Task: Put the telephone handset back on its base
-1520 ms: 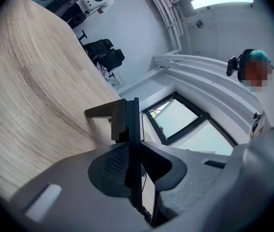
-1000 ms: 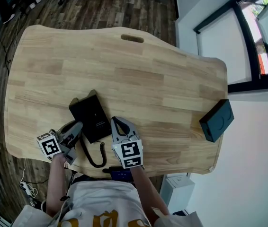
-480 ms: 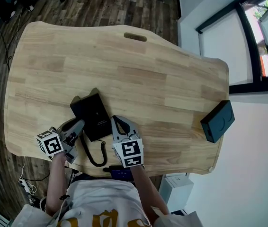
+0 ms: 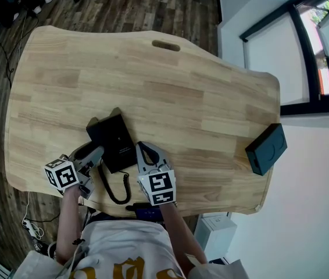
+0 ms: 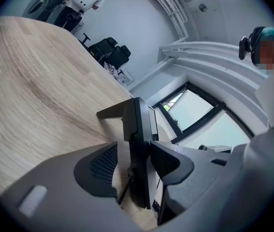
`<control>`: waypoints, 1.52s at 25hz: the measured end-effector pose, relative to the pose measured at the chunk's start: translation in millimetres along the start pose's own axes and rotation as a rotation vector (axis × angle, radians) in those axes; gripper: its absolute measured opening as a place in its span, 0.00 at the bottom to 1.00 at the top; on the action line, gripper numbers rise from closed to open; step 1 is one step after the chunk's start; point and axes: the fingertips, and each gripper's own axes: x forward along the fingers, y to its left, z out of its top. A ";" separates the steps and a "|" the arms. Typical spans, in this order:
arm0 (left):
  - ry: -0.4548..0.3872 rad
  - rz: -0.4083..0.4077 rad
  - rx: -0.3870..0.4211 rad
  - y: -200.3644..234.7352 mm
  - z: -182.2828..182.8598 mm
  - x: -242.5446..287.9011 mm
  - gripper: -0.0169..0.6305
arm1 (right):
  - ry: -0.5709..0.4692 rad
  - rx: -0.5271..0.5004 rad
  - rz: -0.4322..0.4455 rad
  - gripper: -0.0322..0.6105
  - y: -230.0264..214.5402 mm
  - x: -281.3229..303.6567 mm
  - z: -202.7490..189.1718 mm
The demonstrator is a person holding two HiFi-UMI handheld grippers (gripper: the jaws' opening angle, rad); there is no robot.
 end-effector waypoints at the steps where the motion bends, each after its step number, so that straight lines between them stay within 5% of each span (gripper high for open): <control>1: 0.009 0.013 0.007 2.8 0.0 -0.6 0.34 | -0.001 -0.001 -0.002 0.06 -0.2 -0.4 0.1; 7: 0.017 0.031 0.034 3.7 -0.2 -1.0 0.34 | -0.015 -0.012 -0.012 0.06 1.0 -3.7 6.7; 22: -0.092 0.188 0.282 -1.1 34.4 -33.8 0.34 | -0.040 -0.044 -0.002 0.06 16.9 -11.4 15.6; 24: -0.127 0.192 0.275 -3.9 39.0 -39.6 0.28 | -0.041 -0.049 -0.002 0.06 19.8 -12.9 16.4; 27: -0.151 0.187 0.281 -10.7 41.2 -45.1 0.04 | -0.045 -0.053 0.004 0.06 25.1 -15.4 20.3; 38: -0.122 0.159 0.385 -43.5 34.9 -56.3 0.03 | -0.095 -0.048 -0.014 0.06 39.1 -36.8 33.0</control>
